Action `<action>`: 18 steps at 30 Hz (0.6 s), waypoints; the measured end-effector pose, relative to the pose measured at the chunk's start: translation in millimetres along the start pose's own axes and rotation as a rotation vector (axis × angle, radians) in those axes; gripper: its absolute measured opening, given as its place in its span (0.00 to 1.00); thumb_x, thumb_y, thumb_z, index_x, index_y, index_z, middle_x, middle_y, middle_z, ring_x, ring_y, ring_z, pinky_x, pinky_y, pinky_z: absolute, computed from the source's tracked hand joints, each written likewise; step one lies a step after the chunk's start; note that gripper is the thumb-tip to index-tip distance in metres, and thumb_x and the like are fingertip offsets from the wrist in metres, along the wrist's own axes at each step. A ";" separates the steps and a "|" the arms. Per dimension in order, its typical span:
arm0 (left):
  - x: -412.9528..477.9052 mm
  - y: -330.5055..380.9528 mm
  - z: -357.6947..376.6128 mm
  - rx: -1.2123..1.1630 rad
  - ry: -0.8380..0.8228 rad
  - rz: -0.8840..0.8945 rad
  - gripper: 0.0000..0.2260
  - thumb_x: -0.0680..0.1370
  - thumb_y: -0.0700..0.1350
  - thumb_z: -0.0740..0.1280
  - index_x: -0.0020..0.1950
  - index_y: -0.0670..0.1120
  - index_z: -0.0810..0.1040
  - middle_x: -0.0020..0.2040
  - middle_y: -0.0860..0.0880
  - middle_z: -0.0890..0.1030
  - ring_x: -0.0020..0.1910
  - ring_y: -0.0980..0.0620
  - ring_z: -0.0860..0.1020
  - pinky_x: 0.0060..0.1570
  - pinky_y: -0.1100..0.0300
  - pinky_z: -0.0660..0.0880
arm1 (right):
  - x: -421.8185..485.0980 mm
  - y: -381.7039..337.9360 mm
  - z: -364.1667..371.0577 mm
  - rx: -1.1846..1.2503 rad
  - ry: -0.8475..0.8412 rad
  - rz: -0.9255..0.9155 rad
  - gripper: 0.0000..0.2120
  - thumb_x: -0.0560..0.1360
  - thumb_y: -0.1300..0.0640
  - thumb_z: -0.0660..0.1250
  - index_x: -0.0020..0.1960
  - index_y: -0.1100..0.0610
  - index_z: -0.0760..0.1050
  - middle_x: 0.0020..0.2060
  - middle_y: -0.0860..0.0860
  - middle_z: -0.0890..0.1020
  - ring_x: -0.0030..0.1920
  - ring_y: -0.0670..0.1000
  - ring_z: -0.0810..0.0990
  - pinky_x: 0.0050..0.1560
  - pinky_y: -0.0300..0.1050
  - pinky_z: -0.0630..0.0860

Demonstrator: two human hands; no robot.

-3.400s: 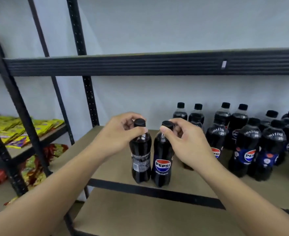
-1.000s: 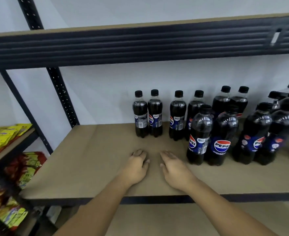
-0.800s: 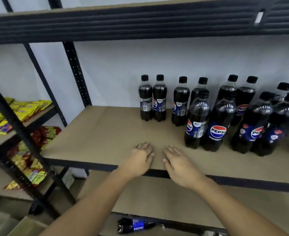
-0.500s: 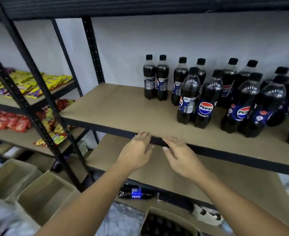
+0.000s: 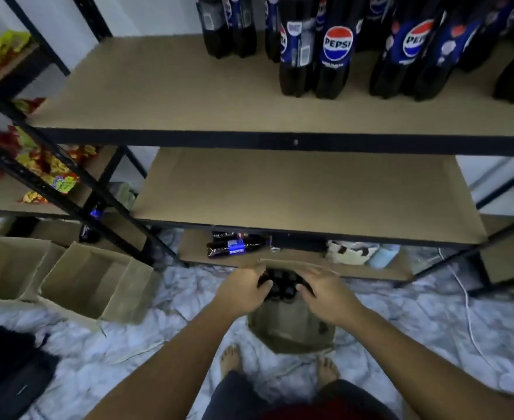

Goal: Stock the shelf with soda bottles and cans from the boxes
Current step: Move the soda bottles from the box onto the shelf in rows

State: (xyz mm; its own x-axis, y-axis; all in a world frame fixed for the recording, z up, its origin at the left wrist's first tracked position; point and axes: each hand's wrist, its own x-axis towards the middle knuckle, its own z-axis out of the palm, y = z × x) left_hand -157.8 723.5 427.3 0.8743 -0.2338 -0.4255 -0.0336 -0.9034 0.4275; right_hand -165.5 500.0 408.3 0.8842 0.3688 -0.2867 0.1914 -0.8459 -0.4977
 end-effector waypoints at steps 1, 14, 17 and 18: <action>2.9 -8.3 11.0 -0.012 -0.058 0.010 0.18 0.82 0.54 0.61 0.65 0.44 0.76 0.55 0.42 0.82 0.57 0.41 0.79 0.52 0.51 0.75 | -2.3 2.2 14.1 0.026 -0.033 0.048 0.22 0.84 0.49 0.58 0.76 0.54 0.68 0.73 0.52 0.73 0.71 0.55 0.71 0.69 0.50 0.69; 199.7 -138.1 216.5 -0.137 -0.204 -0.136 0.23 0.82 0.53 0.65 0.76 0.48 0.70 0.61 0.43 0.83 0.62 0.43 0.79 0.56 0.56 0.73 | 125.2 147.9 262.1 0.287 -0.147 0.413 0.04 0.82 0.50 0.58 0.51 0.47 0.71 0.44 0.48 0.79 0.45 0.53 0.81 0.47 0.51 0.78; 252.6 -173.3 289.8 -0.169 -0.216 -0.174 0.24 0.81 0.53 0.67 0.76 0.49 0.69 0.61 0.43 0.82 0.62 0.41 0.79 0.57 0.55 0.74 | 159.6 190.5 329.4 0.294 -0.112 0.484 0.16 0.83 0.51 0.59 0.68 0.52 0.74 0.59 0.53 0.81 0.58 0.59 0.80 0.55 0.49 0.76; 266.8 -183.3 311.1 -0.194 -0.211 -0.188 0.24 0.80 0.53 0.68 0.75 0.49 0.69 0.60 0.43 0.82 0.61 0.41 0.79 0.56 0.55 0.75 | 169.0 202.8 349.5 0.318 -0.098 0.524 0.20 0.82 0.50 0.60 0.73 0.52 0.70 0.64 0.55 0.80 0.61 0.59 0.79 0.57 0.50 0.76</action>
State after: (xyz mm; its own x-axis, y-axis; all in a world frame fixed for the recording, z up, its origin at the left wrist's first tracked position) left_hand -69.1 715.0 -12.7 0.7365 -0.1569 -0.6580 0.2290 -0.8575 0.4608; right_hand -126.1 525.4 -27.2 0.7802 -0.0184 -0.6253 -0.4076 -0.7732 -0.4858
